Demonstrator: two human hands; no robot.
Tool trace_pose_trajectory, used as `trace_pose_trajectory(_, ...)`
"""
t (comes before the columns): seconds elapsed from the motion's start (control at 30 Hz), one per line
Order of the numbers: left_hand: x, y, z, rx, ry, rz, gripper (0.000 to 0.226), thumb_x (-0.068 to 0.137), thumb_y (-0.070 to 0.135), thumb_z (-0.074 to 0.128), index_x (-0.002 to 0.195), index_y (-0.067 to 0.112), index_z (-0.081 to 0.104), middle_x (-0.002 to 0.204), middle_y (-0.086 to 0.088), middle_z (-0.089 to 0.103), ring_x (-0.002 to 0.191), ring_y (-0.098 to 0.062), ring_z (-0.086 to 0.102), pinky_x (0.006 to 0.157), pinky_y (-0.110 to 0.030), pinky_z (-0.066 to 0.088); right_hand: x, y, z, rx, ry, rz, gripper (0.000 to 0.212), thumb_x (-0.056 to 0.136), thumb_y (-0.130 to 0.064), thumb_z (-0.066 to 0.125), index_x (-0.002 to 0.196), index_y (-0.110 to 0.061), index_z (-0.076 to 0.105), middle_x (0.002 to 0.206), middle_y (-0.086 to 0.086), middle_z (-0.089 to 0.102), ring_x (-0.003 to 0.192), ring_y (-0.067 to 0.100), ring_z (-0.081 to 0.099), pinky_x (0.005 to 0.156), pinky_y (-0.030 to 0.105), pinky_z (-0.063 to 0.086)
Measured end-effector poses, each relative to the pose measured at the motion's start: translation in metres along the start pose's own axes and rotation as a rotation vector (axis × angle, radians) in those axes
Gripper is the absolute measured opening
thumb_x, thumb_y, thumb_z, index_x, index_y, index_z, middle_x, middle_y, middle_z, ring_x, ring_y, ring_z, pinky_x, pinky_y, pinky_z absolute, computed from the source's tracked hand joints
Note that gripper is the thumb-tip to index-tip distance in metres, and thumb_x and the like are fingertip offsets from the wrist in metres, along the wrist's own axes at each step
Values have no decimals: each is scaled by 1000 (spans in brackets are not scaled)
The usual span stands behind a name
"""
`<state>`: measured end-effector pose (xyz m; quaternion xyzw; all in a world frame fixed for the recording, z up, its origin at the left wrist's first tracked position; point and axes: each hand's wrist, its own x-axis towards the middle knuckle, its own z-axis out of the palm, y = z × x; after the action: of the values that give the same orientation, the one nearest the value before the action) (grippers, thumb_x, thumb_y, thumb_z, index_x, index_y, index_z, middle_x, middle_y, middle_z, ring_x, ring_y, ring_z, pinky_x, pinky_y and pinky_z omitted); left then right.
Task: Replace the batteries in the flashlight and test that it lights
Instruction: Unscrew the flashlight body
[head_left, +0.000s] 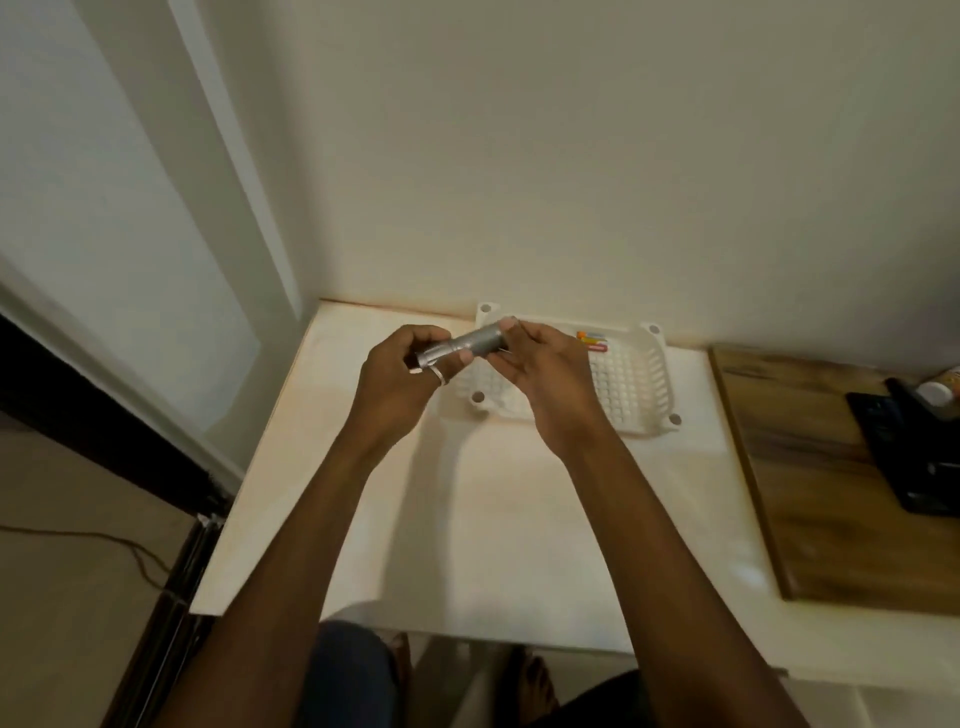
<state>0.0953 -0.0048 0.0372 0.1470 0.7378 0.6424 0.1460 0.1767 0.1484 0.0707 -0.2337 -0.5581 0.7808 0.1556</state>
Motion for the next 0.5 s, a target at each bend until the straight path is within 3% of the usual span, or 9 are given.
trace_pose_trajectory(0.1,-31,5,26,-229,-39,-98,31,78,24,88,106,22,74,98,5,78,90,-9,72,80,-21,56,-34,7,-38,198,86,89,23,100,-15,66,110,6,70,117,26,74,110,31,75,91,30,61)
trace_pose_trajectory(0.2,-55,-4,50,-283,-48,-157,32,81,25,86,112,25,75,99,8,79,92,-6,72,79,-17,54,-58,20,-66,186,187,140,29,101,-25,67,107,3,71,104,19,78,101,27,77,86,29,62)
trace_pose_trajectory(0.37,-74,-23,74,-306,-18,-242,24,87,25,81,110,19,77,102,3,80,99,-11,74,86,-22,57,-68,36,-94,-281,304,238,52,96,-62,58,95,-13,74,70,1,75,63,11,70,60,25,53)
trace_pose_trajectory(0.5,-70,-24,76,-267,-27,-246,21,89,26,78,106,13,78,100,-4,79,94,-16,76,79,-21,58,-61,47,-97,-545,350,255,70,91,-79,39,75,-18,70,57,-6,70,46,3,64,59,29,46)
